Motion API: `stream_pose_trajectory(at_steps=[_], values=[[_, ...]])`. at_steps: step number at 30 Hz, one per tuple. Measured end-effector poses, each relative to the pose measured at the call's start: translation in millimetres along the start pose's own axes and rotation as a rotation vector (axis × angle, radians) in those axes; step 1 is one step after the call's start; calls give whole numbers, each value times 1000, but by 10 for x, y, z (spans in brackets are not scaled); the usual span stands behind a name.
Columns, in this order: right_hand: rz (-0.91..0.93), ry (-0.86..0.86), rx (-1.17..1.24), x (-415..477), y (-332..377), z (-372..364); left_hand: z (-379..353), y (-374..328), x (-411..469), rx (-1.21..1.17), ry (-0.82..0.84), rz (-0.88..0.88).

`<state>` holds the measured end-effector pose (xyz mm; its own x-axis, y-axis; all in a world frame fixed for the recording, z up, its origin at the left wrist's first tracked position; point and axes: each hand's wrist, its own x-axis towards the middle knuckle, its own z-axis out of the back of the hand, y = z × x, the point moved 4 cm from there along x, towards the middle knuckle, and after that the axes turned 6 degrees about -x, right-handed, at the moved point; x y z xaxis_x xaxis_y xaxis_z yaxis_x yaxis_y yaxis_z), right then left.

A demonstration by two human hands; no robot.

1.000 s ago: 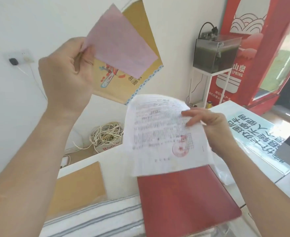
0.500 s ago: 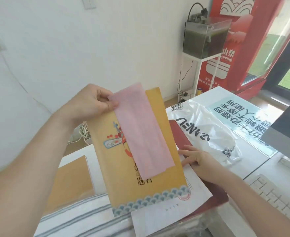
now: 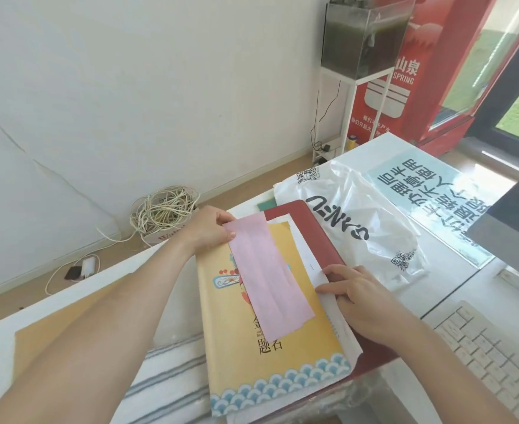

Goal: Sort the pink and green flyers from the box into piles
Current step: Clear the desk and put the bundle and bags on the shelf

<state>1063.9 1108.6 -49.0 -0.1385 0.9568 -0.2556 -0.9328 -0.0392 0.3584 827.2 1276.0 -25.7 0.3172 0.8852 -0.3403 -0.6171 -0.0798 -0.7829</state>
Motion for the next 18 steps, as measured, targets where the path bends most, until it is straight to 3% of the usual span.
stream_pose_trajectory(at_steps=[3,6,9,11,13,18], values=[[-87,-29,127,20,-42,84,-36,121,36,-17,-75,-17],[-164,-104,79,79,-22,131,-22,128,-36,69,-294,-74],[-239,-130,48,150,17,105,-31,179,-453,190,-482,41],[-279,-151,78,187,23,85,-215,322,-818,252,-383,179],[-307,-159,109,218,25,74,-456,443,-1104,161,-268,256],[-358,-270,156,233,36,64,-685,417,-1190,188,-317,230]])
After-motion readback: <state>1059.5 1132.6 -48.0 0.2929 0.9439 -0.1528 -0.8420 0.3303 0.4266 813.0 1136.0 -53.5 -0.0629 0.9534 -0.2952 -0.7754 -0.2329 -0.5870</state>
